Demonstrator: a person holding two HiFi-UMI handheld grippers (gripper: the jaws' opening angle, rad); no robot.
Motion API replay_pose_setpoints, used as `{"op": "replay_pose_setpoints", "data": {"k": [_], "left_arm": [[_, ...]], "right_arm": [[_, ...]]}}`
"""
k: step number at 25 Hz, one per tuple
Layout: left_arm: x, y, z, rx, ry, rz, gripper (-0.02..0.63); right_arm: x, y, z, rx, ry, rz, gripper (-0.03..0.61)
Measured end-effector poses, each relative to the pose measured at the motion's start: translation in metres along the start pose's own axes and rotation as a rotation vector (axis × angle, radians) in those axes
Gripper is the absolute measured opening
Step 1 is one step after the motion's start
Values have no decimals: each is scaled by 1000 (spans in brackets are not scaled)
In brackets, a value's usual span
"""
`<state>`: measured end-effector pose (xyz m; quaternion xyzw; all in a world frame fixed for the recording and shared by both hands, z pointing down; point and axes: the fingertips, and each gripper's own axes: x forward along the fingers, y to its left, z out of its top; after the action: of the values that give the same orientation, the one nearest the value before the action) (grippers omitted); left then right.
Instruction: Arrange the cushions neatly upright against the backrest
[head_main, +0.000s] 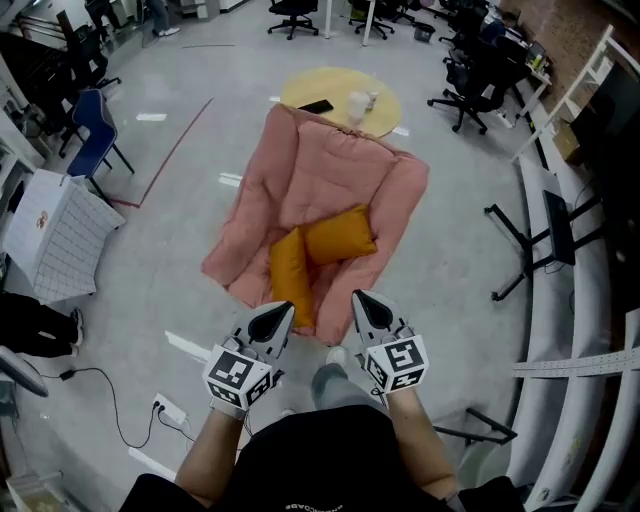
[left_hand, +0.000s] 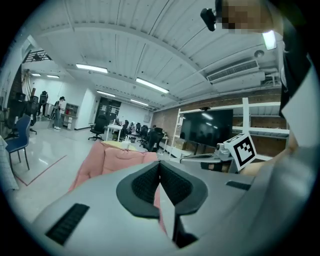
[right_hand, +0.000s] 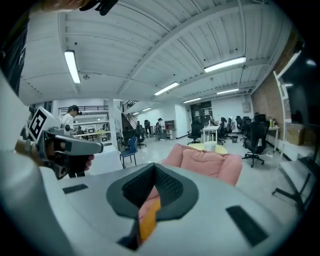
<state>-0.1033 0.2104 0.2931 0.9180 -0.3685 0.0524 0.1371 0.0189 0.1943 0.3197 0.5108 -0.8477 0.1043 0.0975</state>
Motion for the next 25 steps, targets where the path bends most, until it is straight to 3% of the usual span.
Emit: {"op": "replay_pose_setpoints", "data": {"k": [8, 12, 18, 25], "left_arm": [[68, 53, 13, -34, 58, 147, 14], [87, 67, 12, -35, 91, 179, 15], [117, 92, 1, -32, 151, 135, 15], [160, 133, -22, -9, 248, -9, 17]], "right_arm": [[72, -81, 17, 44, 38, 82, 8], [93, -110, 14, 62, 67, 72, 9], [116, -131, 0, 78, 131, 17, 9], [142, -151, -34, 141, 236, -120, 18]]}}
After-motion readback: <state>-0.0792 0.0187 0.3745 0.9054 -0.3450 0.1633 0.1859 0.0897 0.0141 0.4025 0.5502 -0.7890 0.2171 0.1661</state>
